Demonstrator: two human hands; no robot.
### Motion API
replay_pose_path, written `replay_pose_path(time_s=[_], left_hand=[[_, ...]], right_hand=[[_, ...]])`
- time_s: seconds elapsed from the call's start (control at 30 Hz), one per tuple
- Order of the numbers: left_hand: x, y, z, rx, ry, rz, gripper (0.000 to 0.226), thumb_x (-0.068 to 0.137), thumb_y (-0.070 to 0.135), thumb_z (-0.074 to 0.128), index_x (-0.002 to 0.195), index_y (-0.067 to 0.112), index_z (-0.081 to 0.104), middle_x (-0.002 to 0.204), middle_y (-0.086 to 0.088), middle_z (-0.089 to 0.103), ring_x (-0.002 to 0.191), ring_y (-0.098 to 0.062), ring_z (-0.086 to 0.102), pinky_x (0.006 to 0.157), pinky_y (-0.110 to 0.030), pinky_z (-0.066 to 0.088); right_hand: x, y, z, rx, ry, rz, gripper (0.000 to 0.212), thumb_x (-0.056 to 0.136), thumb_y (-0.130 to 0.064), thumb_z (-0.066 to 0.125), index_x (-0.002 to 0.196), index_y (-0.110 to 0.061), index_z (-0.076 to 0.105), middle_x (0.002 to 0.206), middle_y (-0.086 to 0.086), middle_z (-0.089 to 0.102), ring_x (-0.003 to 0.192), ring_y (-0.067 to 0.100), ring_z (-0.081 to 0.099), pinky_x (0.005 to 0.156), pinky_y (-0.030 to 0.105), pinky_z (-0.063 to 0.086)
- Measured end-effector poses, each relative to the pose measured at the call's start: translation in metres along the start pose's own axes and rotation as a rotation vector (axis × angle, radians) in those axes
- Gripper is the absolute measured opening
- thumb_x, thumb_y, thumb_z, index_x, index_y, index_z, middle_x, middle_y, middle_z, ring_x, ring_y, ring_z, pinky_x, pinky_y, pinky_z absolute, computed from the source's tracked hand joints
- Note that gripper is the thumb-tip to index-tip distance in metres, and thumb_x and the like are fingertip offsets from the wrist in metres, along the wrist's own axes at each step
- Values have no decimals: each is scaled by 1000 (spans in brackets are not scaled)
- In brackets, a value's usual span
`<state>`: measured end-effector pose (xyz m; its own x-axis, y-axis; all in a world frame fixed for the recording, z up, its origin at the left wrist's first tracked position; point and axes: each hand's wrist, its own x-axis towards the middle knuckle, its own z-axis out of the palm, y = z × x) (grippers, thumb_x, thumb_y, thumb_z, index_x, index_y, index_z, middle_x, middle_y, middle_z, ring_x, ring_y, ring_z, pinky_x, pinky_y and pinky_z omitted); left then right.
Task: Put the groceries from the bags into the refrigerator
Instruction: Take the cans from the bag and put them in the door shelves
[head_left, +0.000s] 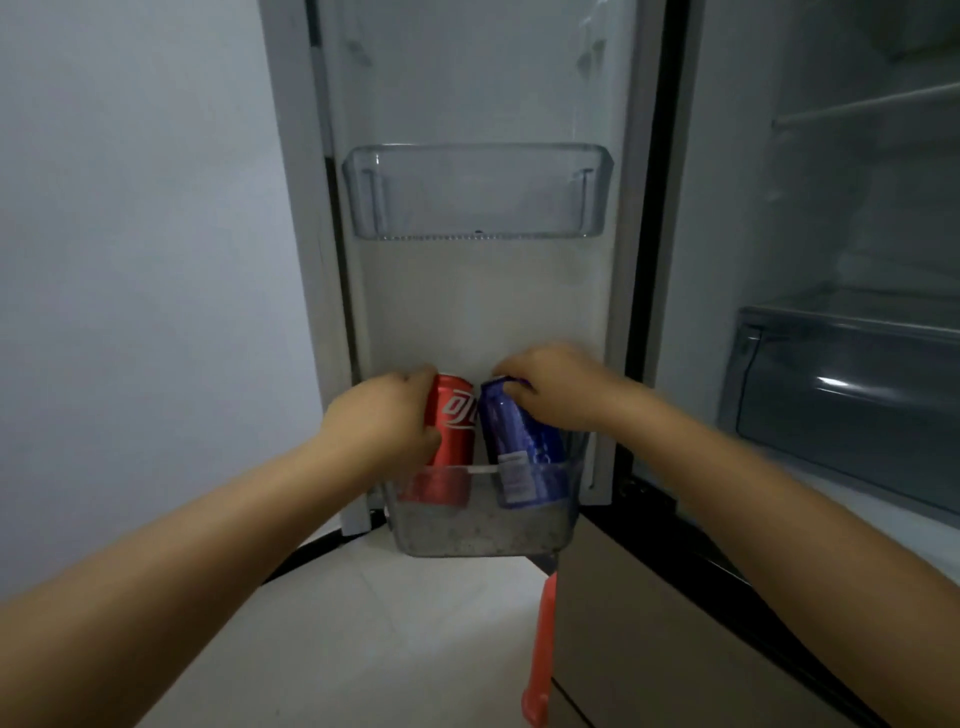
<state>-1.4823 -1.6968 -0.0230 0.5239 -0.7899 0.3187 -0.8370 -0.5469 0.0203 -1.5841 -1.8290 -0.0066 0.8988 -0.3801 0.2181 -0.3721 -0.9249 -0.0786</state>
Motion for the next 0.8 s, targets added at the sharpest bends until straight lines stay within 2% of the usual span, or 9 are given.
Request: replay_pose_path(time_s=[0.1,0.27,0.33,0.43,0.5,0.53,0.63,0.73,0.8], left_hand=[[-10,0,1,37,45,-40,36,89,26,46,123,14,50,121,-11,58,110,-31,56,85,-35,47],[-28,-14,-12,108,144,-73,30,92,27,43,113,14,59,117,-10,59,109,-31,57,83,-33,47],[-37,-29,-17,107,193,-91,29,92,28,43,109,15,62,112,-10,63,104,-31,58,81,-34,48],[-53,-66,-19,52,173,-176,29,94,28,44,111,15,63,111,-9,65,102,-29,59,78,-31,47],[-67,-100,-12,55,119,-238,30,94,27,43,113,13,61,114,-9,63,105,-28,58,73,-29,42],[-75,-119,-9,68,91,-271,30,94,26,43,114,13,61,115,-9,62,105,-29,58,71,-28,39],[-107,-181,0,104,13,-358,31,93,23,43,115,9,61,116,-10,61,105,-29,58,69,-27,36],[-152,-255,3,116,-39,-446,31,93,21,44,116,8,61,116,-10,62,104,-30,59,68,-27,37],[-186,-307,4,109,-60,-505,30,93,20,44,115,8,61,116,-10,62,104,-30,59,69,-28,38]], right_hand=[[1,0,20,11,137,-38,35,97,-11,34,127,-1,50,123,22,56,111,33,53,91,37,46],[0,-9,27,88,208,-45,40,94,-15,42,132,-3,45,130,20,51,122,33,45,101,38,40],[-1,-19,26,102,266,-65,38,91,-17,47,126,-3,52,126,20,54,120,34,47,99,39,41],[-5,-58,27,21,434,-181,31,84,-17,43,92,0,67,95,20,66,89,37,61,76,39,49],[-5,-94,34,-36,504,-259,34,74,-19,38,69,-1,67,71,16,67,65,35,62,62,35,48],[-4,-115,38,-52,503,-287,32,72,-18,40,66,-1,66,68,15,67,61,34,62,60,34,49],[10,-184,56,-47,450,-345,23,73,-13,50,77,1,68,78,17,70,71,36,63,67,38,50],[30,-268,80,16,409,-412,28,86,-13,48,105,0,65,108,17,66,98,37,58,84,41,45],[43,-331,100,81,337,-455,32,90,-17,47,117,-5,60,120,13,62,109,34,55,92,39,43]])
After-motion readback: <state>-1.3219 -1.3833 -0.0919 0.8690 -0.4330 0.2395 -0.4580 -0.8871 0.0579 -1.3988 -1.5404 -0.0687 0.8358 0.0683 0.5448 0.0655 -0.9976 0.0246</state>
